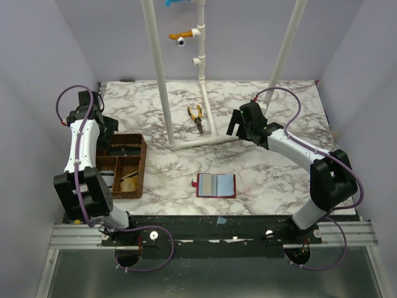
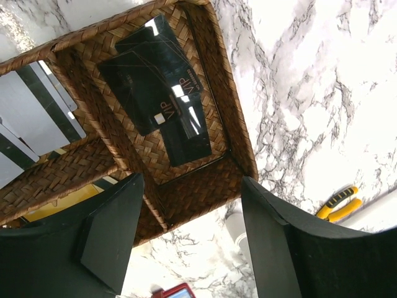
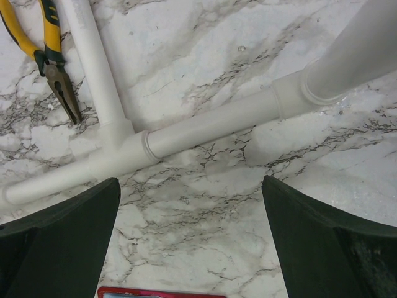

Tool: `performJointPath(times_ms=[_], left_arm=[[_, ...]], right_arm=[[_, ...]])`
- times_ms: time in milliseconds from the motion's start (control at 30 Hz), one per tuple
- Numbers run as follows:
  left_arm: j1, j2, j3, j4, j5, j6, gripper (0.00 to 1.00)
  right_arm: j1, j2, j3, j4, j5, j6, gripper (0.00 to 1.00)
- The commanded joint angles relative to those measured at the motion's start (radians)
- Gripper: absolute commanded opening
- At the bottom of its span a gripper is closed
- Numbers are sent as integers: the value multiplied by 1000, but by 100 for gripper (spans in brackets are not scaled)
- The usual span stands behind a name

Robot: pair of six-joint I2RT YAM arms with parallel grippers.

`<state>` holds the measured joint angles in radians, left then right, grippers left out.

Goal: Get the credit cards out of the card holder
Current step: Place the credit card in the storage box, then remove the credit card from the card holder.

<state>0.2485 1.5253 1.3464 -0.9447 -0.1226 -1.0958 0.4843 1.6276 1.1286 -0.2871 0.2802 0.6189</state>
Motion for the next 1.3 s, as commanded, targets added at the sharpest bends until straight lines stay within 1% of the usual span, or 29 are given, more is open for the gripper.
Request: performJointPath(times_ms=[0, 167, 333, 467, 600, 733, 800, 867, 1033, 1100, 1267], left_arm=[[-9, -64, -2, 8, -5, 39, 67], [-54, -121, -44, 21, 6, 66, 70], [-104, -212, -149, 52, 29, 72, 73], [-190, -281, -185, 60, 5, 121, 73], [-261, -307, -188, 31, 38, 187, 73], [-364, -348, -230, 44, 84, 248, 73], [-420, -382, -273, 70, 101, 263, 73], [-471, -409, -322, 105, 151, 280, 72], [-598, -435, -397, 156, 209, 336, 72], [-629, -442, -424, 185, 259, 362, 72], [-711, -449, -471, 256, 321, 406, 72]], right_arm=[[-6, -8, 19, 12, -31, -5, 100], [-2, -5, 26, -14, -60, 3, 100], [4, 21, 59, -82, -57, 26, 100], [21, 19, 61, -119, -57, 59, 100], [48, -5, 29, -130, -62, 90, 100], [99, -47, -4, -136, -36, 112, 100], [133, -68, -28, -129, -18, 125, 100], [161, -79, -49, -127, -11, 137, 100], [240, -131, -105, -123, 34, 173, 100], [277, -149, -131, -114, 49, 188, 100], [365, -166, -180, -110, 91, 232, 100]])
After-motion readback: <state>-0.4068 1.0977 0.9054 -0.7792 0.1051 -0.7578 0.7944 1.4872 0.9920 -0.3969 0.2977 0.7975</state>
